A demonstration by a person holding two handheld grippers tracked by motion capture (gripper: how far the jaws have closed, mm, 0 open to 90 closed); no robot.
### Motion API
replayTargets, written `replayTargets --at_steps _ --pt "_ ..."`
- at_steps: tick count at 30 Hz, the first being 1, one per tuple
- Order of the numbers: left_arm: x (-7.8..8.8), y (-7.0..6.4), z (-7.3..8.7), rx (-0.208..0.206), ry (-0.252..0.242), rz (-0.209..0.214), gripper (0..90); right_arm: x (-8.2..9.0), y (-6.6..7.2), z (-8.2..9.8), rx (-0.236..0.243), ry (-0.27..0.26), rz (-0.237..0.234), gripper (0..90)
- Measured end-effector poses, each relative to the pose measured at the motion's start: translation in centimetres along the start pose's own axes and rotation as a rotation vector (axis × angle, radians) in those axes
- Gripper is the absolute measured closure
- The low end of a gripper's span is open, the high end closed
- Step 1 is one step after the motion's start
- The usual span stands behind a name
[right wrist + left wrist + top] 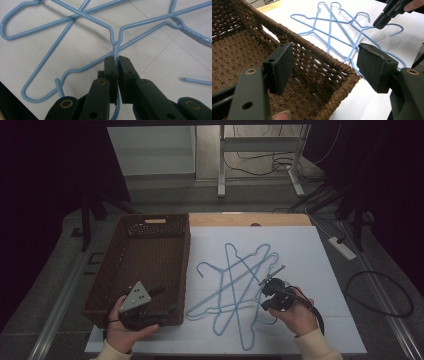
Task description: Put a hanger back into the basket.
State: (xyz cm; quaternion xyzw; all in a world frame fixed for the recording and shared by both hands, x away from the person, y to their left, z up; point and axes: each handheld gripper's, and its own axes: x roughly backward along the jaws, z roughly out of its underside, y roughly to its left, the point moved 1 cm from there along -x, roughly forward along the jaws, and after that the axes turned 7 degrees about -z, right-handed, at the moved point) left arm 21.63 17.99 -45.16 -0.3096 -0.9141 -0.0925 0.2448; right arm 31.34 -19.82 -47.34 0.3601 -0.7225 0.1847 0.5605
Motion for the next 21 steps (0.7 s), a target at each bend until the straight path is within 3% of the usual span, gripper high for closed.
replayTargets --at_steps 7,21 --pt "-1.0 -1.7 -1.0 -0.031 0.026 0.033 29.4 0.3 -0.1 0.0 0.001 0.001 0.002 86.2" --pt "-4.6 -5.2 -3.0 -0.115 0.11 0.093 29.5 0.8 -0.1 0.0 0.008 -0.007 0.001 86.2"
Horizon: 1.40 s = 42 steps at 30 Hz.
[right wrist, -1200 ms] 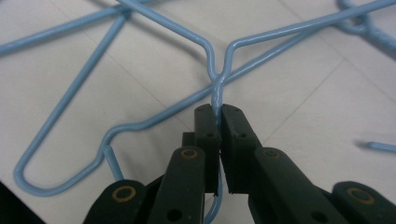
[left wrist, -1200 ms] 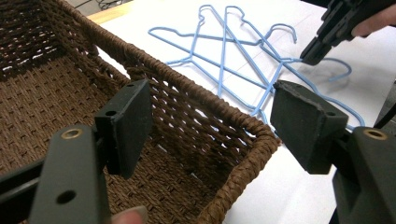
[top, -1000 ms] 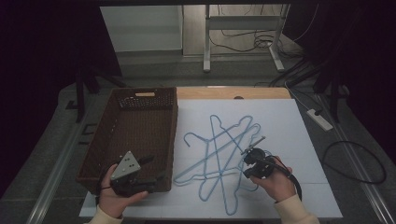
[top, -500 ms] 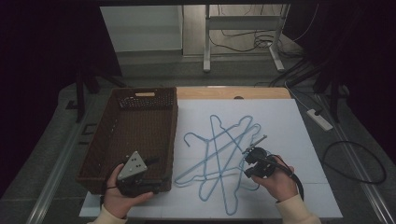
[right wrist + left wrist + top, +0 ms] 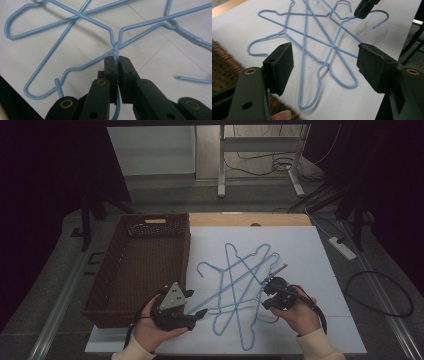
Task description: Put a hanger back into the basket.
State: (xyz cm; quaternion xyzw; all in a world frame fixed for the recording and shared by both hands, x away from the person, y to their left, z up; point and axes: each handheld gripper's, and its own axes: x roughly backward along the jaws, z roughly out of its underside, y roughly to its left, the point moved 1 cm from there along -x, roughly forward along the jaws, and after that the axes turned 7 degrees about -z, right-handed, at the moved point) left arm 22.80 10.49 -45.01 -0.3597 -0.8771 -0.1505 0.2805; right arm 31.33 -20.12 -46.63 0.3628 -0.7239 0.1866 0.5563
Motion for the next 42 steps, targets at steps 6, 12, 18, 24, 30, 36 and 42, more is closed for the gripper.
replayTargets --at_steps 6,12,18,24,30,36,42 --pt "-1.3 -1.1 -0.7 -0.022 0.022 0.026 29.4 0.0 0.0 0.0 0.001 -0.002 0.0 86.2" --pt "-2.9 -2.3 -1.5 -0.052 0.053 0.042 29.4 0.0 0.0 0.0 0.003 0.0 0.001 86.2" --pt "-4.8 -3.0 -2.1 -0.075 0.099 0.065 29.3 0.1 0.0 0.0 0.003 0.0 -0.002 86.2" --pt "-7.2 -3.2 -2.5 -0.085 0.149 0.072 29.4 0.1 0.0 0.0 0.004 0.002 -0.003 86.1" --pt "-9.5 -3.8 -3.0 -0.087 0.197 0.062 30.3 0.1 0.0 0.0 0.004 0.002 -0.004 86.1" --pt "-12.1 -4.0 -3.5 -0.115 0.239 0.044 31.9 0.2 0.1 0.0 0.008 0.001 -0.001 86.1" --pt "-14.3 -3.9 -3.2 -0.113 0.279 0.04 44.1 0.4 0.1 0.0 0.008 -0.01 -0.005 86.1"
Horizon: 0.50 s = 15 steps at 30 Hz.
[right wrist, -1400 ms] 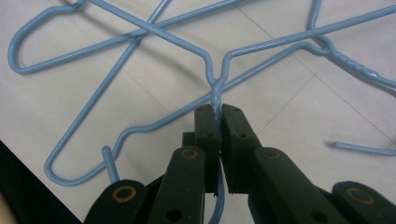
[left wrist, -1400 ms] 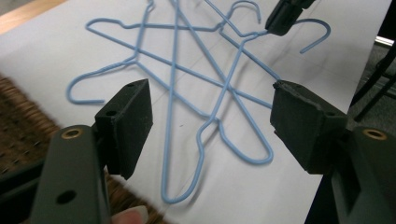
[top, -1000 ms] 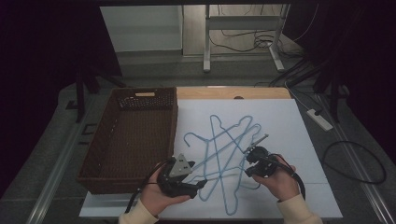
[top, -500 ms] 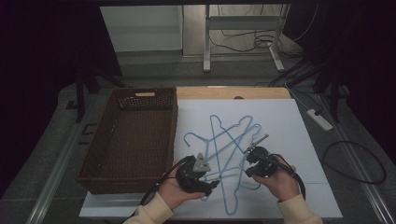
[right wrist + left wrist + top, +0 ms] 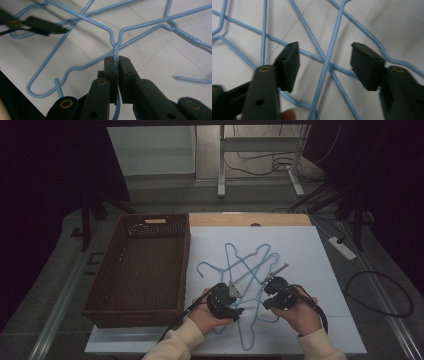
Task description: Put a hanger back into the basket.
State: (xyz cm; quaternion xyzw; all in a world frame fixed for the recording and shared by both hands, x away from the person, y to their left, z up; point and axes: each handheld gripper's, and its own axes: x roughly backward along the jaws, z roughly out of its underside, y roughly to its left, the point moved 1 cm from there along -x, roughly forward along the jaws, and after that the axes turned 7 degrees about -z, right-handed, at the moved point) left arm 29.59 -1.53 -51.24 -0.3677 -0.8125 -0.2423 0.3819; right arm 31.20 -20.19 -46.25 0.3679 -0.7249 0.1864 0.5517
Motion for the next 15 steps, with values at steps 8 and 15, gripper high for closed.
replayTargets --at_steps 8,15 --pt "-0.4 0.0 0.1 -0.031 0.019 -0.004 72.6 0.5 0.2 -0.1 0.007 -0.016 0.0 86.0" --pt "-0.2 -0.2 0.0 -0.07 -0.013 0.004 82.3 1.3 -0.1 0.1 -0.003 -0.079 -0.01 82.7"
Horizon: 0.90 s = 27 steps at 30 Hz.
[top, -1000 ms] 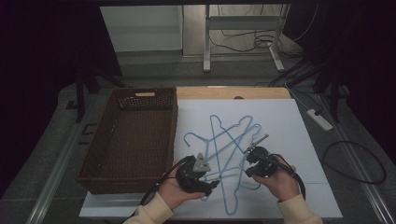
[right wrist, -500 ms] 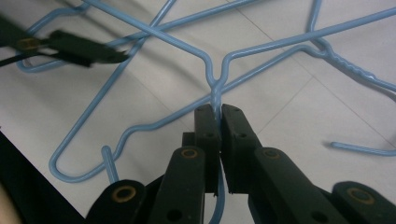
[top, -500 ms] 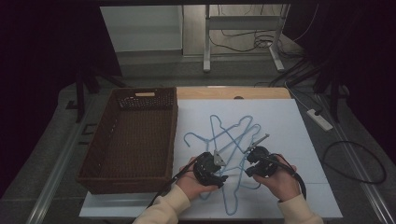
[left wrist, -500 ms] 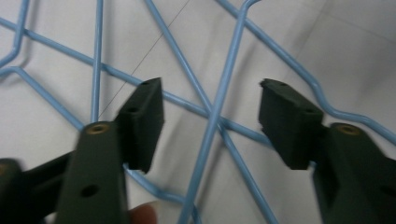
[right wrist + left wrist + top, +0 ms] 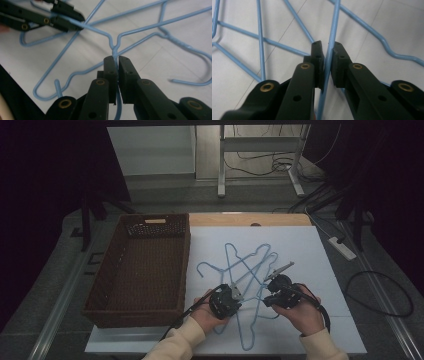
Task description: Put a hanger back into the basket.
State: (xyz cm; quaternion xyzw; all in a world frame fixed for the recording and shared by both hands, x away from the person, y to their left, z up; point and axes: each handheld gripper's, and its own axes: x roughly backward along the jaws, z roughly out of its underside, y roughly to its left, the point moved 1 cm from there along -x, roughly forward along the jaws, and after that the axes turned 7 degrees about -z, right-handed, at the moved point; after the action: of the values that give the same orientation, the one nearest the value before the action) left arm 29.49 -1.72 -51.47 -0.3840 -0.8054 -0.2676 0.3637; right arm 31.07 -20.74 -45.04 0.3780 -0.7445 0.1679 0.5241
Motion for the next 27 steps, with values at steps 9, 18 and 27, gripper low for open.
replayTargets --at_steps 9,18,27 --pt "0.7 0.4 0.2 0.019 -0.05 -0.025 85.8 3.2 -2.3 0.6 -0.088 -0.458 0.011 37.8" --pt "2.4 1.3 0.3 0.052 -0.124 -0.081 86.1 4.7 -5.7 3.7 -0.174 -0.713 0.012 37.8" --pt "4.1 2.0 0.5 0.098 -0.199 -0.133 86.3 3.2 -6.6 6.3 -0.142 -0.676 0.006 37.8"
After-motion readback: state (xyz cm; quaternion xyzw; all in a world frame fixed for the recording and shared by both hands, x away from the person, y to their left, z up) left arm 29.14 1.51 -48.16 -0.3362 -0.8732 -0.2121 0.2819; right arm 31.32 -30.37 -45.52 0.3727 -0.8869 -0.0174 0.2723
